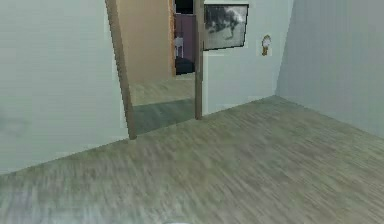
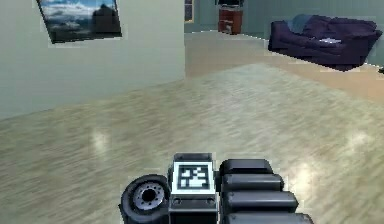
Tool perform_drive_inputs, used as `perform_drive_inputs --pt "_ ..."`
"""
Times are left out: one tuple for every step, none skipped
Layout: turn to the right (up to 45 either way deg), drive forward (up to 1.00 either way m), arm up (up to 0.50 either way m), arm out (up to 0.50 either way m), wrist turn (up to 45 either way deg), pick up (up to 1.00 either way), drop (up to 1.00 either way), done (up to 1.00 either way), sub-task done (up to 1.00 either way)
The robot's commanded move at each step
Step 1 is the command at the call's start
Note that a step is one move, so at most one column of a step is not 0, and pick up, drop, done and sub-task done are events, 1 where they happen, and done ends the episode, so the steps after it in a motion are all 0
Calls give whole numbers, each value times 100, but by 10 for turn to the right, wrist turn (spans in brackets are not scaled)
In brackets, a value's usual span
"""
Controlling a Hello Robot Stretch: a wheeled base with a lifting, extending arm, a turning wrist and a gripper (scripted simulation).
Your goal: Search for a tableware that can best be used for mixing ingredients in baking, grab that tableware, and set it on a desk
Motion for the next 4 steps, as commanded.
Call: perform_drive_inputs --pt "0 100 0 0 0 0 0 0 0" --pt "-30 0 0 0 0 0 0 0 0" --pt "-30 0 0 0 0 0 0 0 0" --pt "0 100 0 0 0 0 0 0 0"
